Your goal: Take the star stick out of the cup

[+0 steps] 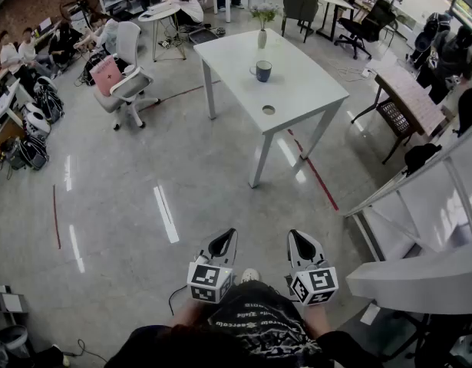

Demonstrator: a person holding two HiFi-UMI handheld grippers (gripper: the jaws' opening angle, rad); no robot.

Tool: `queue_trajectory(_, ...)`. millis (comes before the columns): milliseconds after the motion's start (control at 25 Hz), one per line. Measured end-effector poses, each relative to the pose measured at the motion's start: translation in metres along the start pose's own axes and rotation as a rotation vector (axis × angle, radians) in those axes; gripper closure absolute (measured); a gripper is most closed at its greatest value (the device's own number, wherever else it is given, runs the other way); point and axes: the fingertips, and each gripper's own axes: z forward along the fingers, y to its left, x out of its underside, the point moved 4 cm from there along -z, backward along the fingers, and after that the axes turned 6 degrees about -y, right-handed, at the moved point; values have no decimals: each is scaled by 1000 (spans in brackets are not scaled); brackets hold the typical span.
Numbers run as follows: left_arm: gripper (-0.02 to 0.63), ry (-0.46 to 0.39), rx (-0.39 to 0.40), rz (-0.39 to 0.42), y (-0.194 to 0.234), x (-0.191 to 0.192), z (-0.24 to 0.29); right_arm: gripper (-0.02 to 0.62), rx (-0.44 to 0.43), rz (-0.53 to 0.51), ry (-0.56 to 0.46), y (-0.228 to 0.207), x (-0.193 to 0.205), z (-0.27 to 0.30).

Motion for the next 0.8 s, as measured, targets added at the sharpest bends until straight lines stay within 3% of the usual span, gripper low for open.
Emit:
queue_trajectory(480, 586, -1, -29, 6, -18, 7, -2, 588, -20, -1, -5, -11, 7, -8)
queue_trajectory(800, 586, -1, -29, -5, -36, 15, 19, 586, -17, 51, -52, -43, 6, -10)
